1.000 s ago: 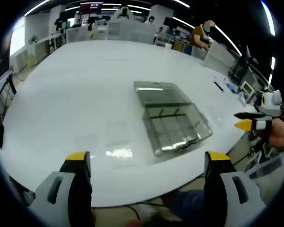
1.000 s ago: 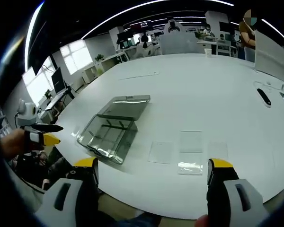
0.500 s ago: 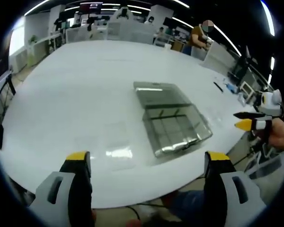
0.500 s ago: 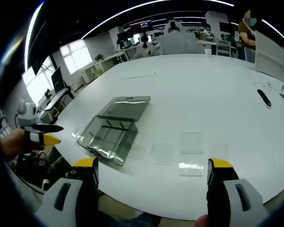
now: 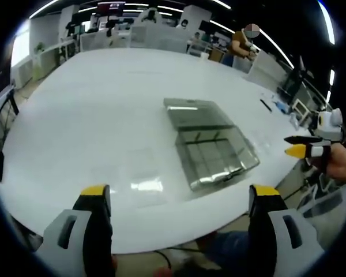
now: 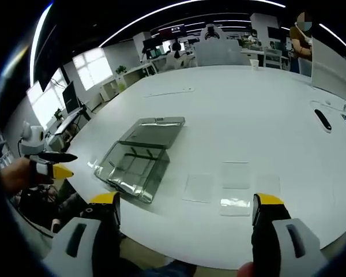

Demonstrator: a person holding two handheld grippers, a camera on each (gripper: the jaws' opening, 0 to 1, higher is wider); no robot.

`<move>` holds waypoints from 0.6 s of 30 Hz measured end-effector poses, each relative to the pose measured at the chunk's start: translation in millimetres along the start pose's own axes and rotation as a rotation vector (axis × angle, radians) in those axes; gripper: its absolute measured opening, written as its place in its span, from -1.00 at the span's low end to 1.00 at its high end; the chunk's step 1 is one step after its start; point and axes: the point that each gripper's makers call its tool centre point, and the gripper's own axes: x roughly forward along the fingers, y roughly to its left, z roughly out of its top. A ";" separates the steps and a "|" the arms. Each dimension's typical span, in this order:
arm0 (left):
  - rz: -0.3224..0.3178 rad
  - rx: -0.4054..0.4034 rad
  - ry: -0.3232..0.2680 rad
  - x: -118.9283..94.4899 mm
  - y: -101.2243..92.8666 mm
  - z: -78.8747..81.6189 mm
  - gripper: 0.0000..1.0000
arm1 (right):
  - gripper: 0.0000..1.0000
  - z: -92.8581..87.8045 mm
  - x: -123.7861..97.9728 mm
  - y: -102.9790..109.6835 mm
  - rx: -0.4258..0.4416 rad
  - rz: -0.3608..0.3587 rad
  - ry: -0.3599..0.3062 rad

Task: Insert the divider into the dual guide fixture by aligning both edges with the guide slots and pushing it downward to the bottom, including one-sided entry, uneven engagement, binding, and posture correction.

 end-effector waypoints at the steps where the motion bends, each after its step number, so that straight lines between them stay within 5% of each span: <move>1: 0.000 0.000 0.001 -0.4 0.0 -0.6 0.96 | 0.88 0.3 0.2 0.4 0.000 0.000 -0.001; 18: -0.006 -0.007 0.009 -1.4 0.5 -3.7 0.94 | 0.87 0.1 2.0 2.4 -0.005 0.005 0.003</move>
